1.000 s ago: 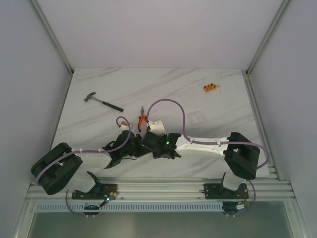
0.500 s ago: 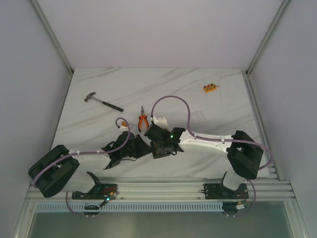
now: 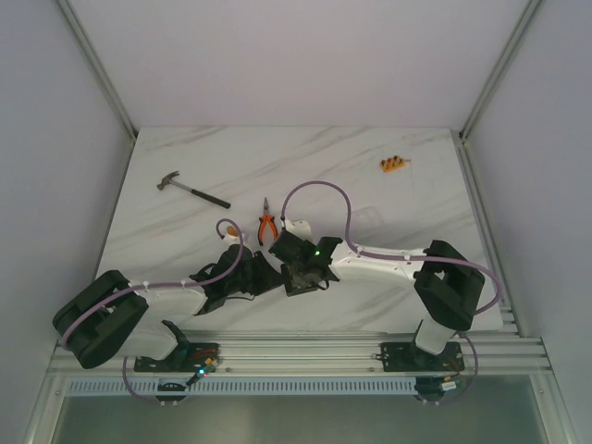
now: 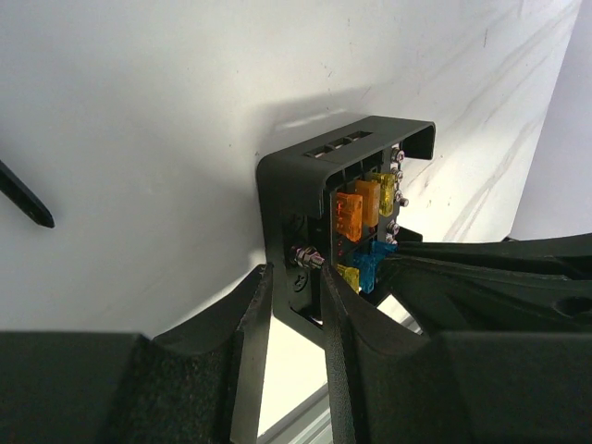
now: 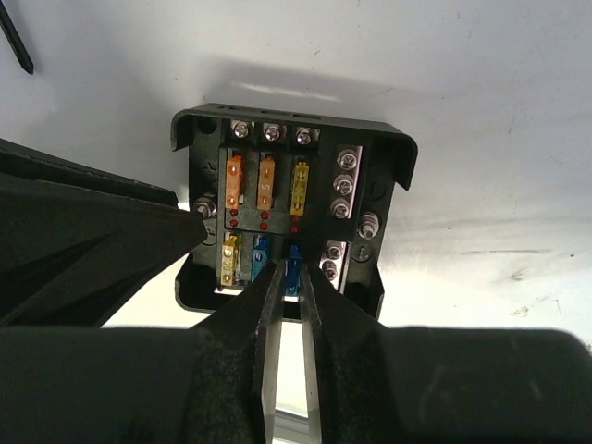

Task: Snap on the fuse box
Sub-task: Install the fuse at the fuse box base.

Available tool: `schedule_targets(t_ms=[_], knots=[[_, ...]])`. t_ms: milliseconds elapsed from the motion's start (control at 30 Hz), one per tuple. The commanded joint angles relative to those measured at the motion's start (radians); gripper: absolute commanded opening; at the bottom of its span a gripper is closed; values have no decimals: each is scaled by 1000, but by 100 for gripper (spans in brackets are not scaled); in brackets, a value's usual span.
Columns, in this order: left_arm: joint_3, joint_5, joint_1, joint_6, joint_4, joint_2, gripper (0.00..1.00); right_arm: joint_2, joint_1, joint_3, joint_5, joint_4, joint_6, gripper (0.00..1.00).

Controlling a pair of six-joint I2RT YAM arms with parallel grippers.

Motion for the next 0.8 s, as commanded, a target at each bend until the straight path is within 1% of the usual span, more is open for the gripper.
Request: schedule_targets(t_ms=[0,100,233,500,767], knots=[[19,-1,-4,7,-44,17,37,25,-2,32,-21,-4,8,17],[24,1,-5,10,-44,23,37,37,-3,38,-34,-16,-1,11],[31,6,-6,12,-43,37,37,59,-2,53,-43,-46,-15,0],[34,10,-6,12,-41,45,36,146,-3,63,-62,-103,-37,0],[29,9,-6,7,-42,51,33,172,-9,-45,-63,-113,-12,0]])
